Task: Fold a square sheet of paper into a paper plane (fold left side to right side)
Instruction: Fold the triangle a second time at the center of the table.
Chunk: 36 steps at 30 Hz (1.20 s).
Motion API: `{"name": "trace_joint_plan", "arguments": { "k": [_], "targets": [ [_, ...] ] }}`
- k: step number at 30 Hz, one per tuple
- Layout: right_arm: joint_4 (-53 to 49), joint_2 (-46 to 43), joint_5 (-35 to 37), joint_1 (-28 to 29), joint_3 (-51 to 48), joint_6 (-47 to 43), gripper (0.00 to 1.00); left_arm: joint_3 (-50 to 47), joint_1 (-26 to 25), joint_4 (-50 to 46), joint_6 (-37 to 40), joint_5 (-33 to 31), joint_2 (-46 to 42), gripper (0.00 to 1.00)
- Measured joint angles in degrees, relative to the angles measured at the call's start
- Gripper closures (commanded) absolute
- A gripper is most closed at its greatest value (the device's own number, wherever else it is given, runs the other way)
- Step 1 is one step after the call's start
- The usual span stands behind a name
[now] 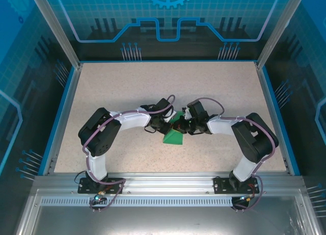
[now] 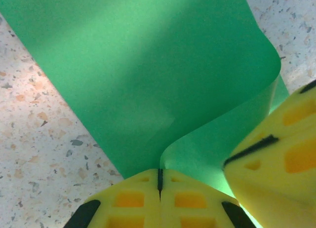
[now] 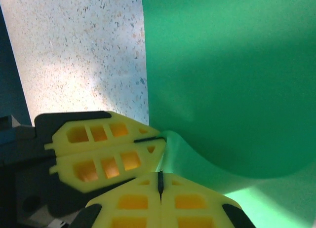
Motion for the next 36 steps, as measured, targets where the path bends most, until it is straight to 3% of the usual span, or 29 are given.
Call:
{"name": "trace_joint_plan", "arguments": {
  "k": [25,36],
  "targets": [
    [-3.0,3.1,0.9,0.0,1.0,-2.2,1.0,0.0,-0.1,0.0,0.0,0.0,0.0,0.96],
    [-4.9,3.0,2.0,0.0,1.0,-3.6,1.0,-0.1,-0.2,0.0,0.0,0.0,0.0,0.85]
  ]
}}
